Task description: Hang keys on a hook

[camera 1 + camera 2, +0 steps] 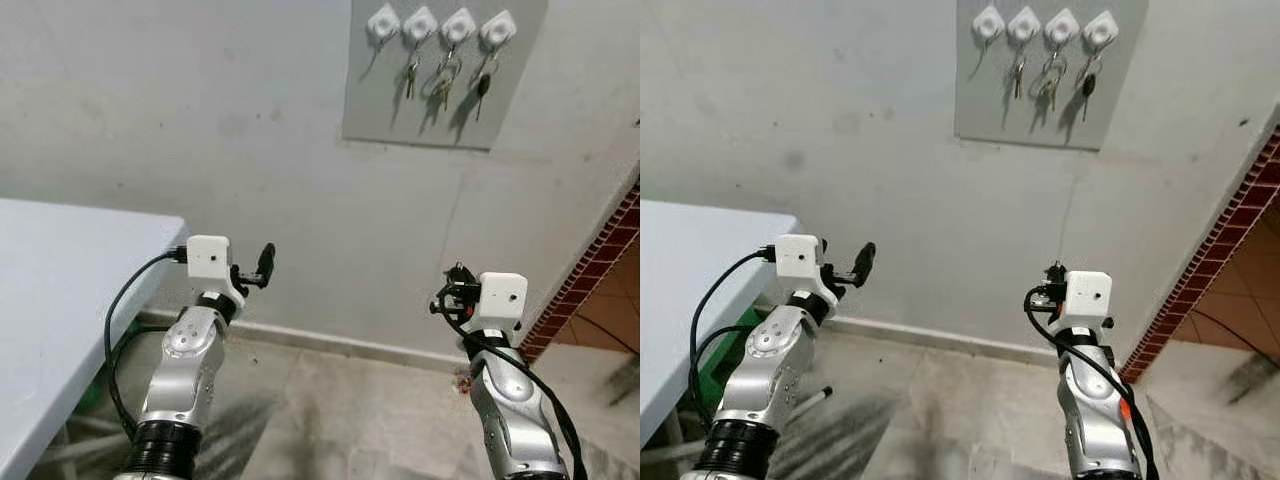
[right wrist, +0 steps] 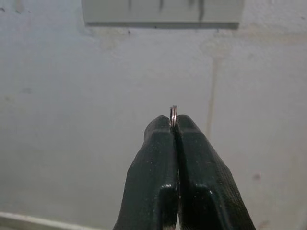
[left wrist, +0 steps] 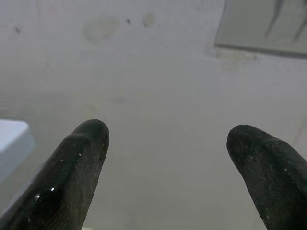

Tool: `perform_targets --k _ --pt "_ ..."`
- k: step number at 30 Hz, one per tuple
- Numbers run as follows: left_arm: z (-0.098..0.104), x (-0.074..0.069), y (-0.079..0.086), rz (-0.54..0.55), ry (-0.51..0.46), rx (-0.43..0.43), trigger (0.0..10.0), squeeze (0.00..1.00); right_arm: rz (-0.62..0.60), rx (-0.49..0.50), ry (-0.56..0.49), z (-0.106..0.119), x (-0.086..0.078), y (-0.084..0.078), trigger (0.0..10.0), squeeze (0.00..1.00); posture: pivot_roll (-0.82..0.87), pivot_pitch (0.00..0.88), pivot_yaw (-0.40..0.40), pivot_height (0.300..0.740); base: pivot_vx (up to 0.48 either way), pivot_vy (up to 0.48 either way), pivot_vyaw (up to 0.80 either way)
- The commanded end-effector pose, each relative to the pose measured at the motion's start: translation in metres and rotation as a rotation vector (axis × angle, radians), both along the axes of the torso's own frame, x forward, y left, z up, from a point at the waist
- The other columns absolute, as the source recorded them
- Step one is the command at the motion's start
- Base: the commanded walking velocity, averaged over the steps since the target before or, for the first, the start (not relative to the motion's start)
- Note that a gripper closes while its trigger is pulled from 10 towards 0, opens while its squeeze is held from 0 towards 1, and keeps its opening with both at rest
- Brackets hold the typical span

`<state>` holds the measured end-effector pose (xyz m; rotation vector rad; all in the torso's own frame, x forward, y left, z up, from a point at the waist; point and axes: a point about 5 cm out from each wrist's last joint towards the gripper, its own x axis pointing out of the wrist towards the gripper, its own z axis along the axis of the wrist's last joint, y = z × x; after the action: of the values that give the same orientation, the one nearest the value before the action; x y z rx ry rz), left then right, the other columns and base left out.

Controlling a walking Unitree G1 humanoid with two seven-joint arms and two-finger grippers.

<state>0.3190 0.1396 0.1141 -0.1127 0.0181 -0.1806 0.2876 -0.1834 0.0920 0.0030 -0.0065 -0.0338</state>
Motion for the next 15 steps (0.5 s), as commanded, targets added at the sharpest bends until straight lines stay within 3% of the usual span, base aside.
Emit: perform_targets --k 1,15 --pt "0.0064 0.0017 0.0035 0.005 -0.021 0.009 10.0 0.00 0.014 0.006 -0.020 0.0058 0.0018 0.0047 10.0 0.00 -0.05 0.000 -0.001 0.740 0.296 0.000 0.00" --pt "0.0054 0.0006 0.0024 0.008 -0.018 0.002 10.0 0.00 0.021 -0.001 -0.019 0.0065 0.0016 0.0038 10.0 0.00 -0.04 0.004 -0.010 0.740 0.291 0.000 0.00"
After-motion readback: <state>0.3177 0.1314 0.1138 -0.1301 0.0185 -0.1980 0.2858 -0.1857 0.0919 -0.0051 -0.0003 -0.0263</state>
